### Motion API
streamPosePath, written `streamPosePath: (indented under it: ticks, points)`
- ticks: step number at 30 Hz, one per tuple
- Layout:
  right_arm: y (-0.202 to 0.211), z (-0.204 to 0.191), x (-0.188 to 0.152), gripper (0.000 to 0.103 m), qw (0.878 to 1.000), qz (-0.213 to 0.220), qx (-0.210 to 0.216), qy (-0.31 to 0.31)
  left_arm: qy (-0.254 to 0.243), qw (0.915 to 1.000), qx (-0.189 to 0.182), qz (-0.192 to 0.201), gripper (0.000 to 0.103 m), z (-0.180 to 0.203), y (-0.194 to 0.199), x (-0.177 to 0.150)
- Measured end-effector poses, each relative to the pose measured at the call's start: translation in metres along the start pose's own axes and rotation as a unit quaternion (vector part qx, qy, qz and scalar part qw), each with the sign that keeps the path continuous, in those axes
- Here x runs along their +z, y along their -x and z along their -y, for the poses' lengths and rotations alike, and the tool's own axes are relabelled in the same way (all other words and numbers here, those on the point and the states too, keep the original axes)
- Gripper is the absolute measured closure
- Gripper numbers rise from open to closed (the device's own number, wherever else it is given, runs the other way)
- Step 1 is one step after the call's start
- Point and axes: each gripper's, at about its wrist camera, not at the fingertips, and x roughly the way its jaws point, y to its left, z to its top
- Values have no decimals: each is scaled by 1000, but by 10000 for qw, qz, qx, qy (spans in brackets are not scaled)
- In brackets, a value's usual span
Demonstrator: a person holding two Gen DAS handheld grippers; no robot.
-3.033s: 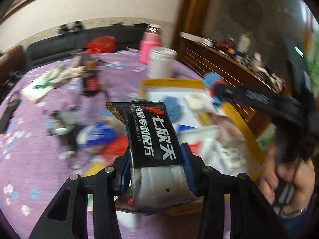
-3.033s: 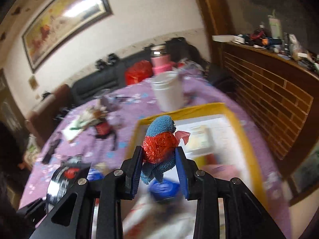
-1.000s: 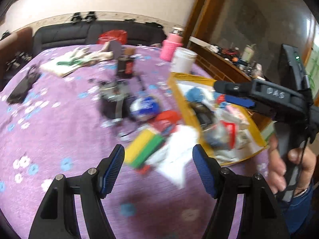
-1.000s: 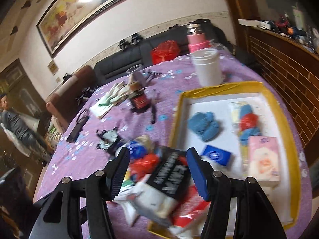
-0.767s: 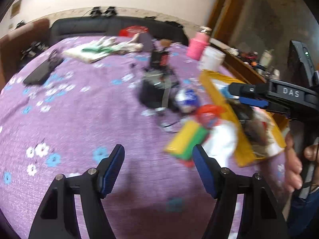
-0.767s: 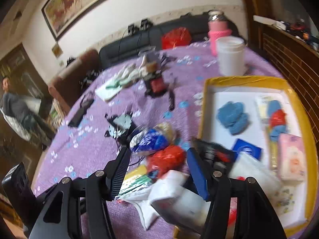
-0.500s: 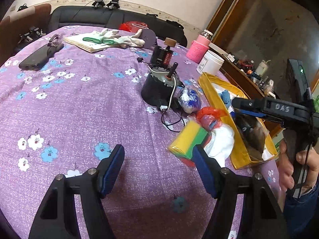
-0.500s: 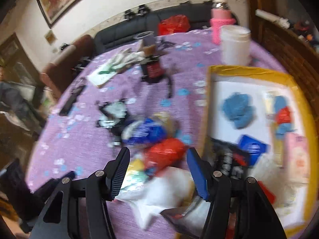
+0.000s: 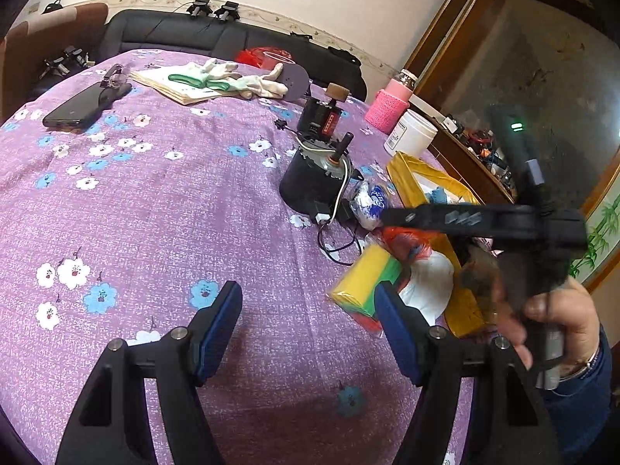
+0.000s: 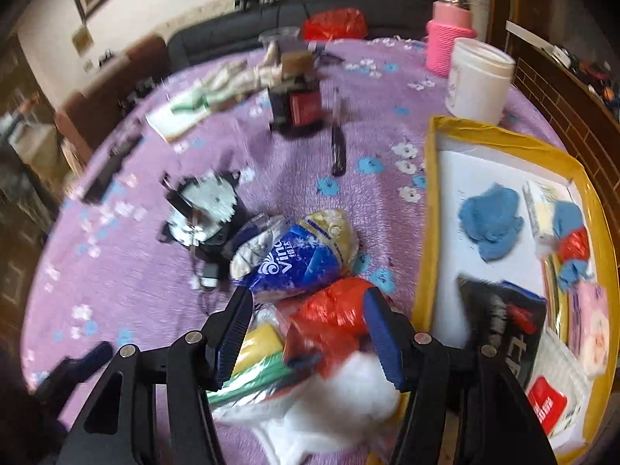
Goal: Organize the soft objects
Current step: 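Move both grippers back over the table away from the tray, then grasp the yellow-green foam-strip bag with the left gripper while the right grasps the white cloth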
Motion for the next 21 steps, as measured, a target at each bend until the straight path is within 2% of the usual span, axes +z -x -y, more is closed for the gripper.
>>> streamPosePath:
  ticks: [3,6,7,8,9,10,11,12,15,17,21]
  points:
    - [-8,-4,-5,38,9994,-43,-270,196,88,9999,32,91,33,-4,3,1]
    - [-5,-14,-15,33,9984,-234,51,514,248,9994,75,233,33,-10,9,2]
    - [-3,-17,-19,33,9972,-353,352,553,305,9990,112,300,33,-12,11,2]
    - [0,-21,-24,32,9936,-484,851,561,366,9985,136,379,33,-15,14,2]
    - [5,-25,-30,32,9837,-677,1577,536,456,9976,173,496,33,-18,19,3]
    - [8,-26,-34,32,9730,-813,2105,487,503,9970,195,548,33,-21,21,3]
    - [15,-26,-37,32,9659,-797,2422,449,542,9967,202,575,33,-22,22,3]
    - [21,-24,-37,32,9718,-654,2219,463,567,9966,193,560,33,-23,22,4]
    - [33,-8,-33,33,9916,-194,1236,333,511,9973,186,495,33,-21,19,4]
    - [39,4,-32,33,9949,-45,990,190,485,9974,173,508,33,-20,20,4]
    - [63,31,-39,33,9959,201,881,-54,500,9977,145,440,33,-21,17,4]
